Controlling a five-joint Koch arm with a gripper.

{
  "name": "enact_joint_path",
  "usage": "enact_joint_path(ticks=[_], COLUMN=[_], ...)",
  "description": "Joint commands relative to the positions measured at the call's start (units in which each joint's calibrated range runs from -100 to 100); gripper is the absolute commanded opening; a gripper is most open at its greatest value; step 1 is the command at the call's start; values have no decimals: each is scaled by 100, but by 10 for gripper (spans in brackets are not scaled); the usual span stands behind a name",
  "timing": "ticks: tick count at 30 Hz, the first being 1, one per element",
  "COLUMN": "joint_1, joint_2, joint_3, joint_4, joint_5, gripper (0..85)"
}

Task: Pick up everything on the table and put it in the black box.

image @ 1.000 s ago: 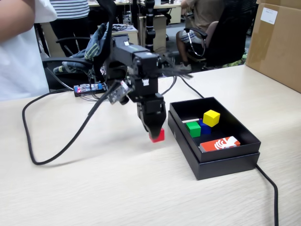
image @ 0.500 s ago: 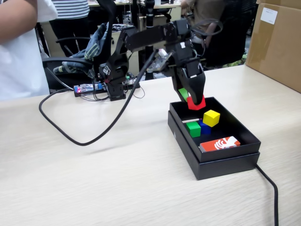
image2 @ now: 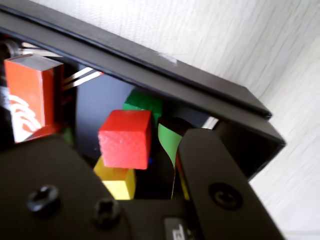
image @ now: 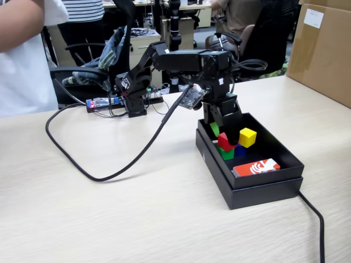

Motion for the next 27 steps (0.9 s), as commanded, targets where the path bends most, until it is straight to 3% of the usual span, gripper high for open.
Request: enact_joint_path(ticks=[1,9,14,19,27], joint_1=[15,-317,-733,-1201,-1319], joint_2=[-1381,-5121,-7382,-9401,-11444], joint_3=[-57,-1027,-2758,-5442,-8842], joint_4=[-122,-122,68,1183,3075], joint_5=[5,-15,-107,-147,-59], gripper=[407,408,457,457,480])
